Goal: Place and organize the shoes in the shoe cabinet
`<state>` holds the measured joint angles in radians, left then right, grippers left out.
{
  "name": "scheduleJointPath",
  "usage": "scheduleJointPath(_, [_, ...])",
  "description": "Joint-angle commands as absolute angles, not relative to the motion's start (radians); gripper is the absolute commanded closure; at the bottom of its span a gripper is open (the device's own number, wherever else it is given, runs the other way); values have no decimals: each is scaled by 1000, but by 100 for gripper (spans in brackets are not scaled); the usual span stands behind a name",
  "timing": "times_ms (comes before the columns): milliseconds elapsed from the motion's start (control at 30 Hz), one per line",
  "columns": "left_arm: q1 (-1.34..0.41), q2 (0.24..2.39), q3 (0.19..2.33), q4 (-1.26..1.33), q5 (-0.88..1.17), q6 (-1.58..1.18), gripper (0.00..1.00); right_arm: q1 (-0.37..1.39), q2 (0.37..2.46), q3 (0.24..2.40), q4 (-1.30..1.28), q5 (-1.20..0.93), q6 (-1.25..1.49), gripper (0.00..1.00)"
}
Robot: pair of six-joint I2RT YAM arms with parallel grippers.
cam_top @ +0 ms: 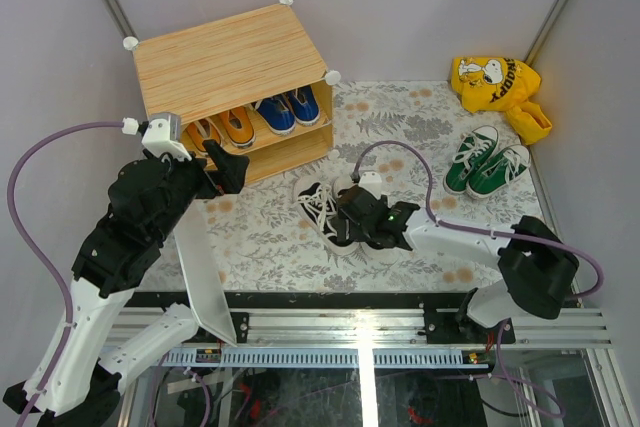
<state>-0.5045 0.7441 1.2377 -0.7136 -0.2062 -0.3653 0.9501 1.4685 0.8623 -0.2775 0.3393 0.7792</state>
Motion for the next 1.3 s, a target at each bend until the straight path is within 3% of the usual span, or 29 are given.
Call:
scheduleJointPath(0, [-511, 743, 1244, -712, -216, -355, 0, 965, 1546, 895, -346, 345, 783, 23])
scheduleJointPath(233, [-512, 741, 1247, -723, -231, -340, 0, 966, 1656, 862, -314, 362, 849, 25])
scheduleJointPath(300, [-511, 742, 1246, -725, -233, -335, 0, 965, 1679, 850, -296, 340, 851, 31])
scheduleJointPath(467, [-511, 743, 1244, -723, -247, -326, 0, 974, 1625, 836, -256, 317, 761, 80])
scheduleJointPath(533, [-511, 745, 1244, -724, -251, -324, 0, 980, 1567, 839, -233, 302, 707, 94])
scheduleJointPath(600, [-512, 752, 1245, -722, -251, -324, 0, 980, 1518, 868, -231, 270, 658, 100])
scheduleJointPath(833, [-511, 768, 1258, -715, -244, -319, 0, 984, 1499, 1061, -261, 172, 536, 100])
scheduleJointPath(1267, [-511, 779, 1276, -716, -259, -296, 0, 982, 1743, 1348, -131, 226, 406, 100])
